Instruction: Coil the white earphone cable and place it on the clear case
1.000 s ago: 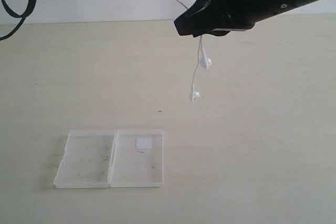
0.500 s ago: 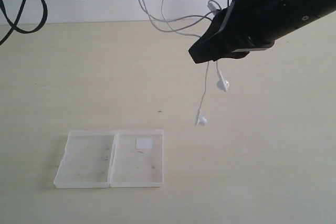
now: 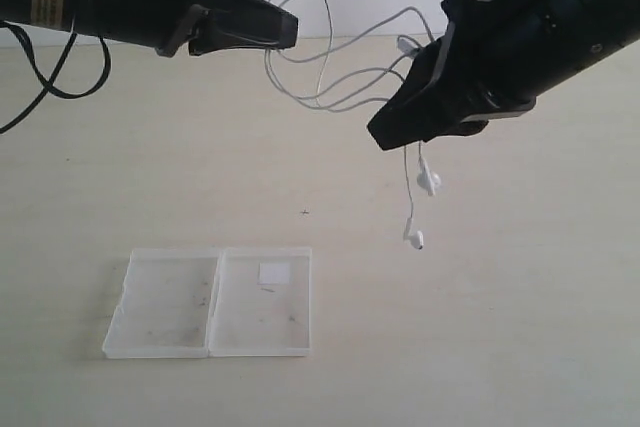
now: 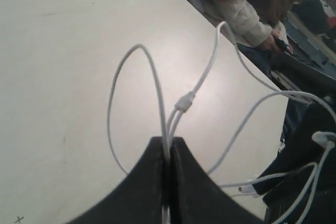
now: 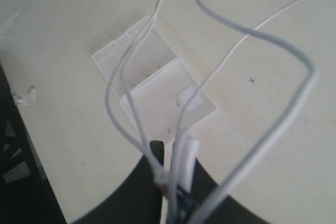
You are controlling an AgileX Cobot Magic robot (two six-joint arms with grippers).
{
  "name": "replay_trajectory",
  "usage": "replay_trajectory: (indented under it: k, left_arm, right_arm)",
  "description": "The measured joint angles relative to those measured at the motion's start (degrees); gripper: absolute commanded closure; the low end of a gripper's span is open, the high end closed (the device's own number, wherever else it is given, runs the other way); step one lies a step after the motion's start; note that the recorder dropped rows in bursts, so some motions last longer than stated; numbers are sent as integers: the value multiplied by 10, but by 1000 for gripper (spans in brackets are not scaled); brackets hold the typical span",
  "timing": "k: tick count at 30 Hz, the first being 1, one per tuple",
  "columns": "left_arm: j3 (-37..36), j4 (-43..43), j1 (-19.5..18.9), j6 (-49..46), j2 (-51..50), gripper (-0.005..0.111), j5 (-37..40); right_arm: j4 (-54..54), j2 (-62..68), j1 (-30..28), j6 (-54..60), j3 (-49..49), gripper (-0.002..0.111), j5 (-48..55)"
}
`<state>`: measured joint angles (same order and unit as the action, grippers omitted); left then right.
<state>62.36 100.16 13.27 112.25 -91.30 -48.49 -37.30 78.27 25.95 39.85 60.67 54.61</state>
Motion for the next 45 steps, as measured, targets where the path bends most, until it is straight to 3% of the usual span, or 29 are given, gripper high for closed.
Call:
replay_trajectory:
  k: [9, 26, 28, 35, 45]
  left_arm:
    - [0, 0, 0, 0, -17, 107, -30]
    - [-37, 1, 0, -113, -17, 106, -91]
    - [-37, 1, 0, -114, -17, 98, -93]
    - [-37, 1, 0, -117, -17, 54, -99]
    - [-37, 1, 0, -118, -17, 35, -104]
  right_arm:
    - [1, -38, 0, -2, 0, 108, -58]
    - [-25, -57, 0, -6, 0, 108, -127]
    - [-27, -57, 0, -6, 0, 108, -129]
    - [-37, -57, 0, -6, 0, 108, -135]
    - [-38, -57, 0, -6, 0, 108, -140]
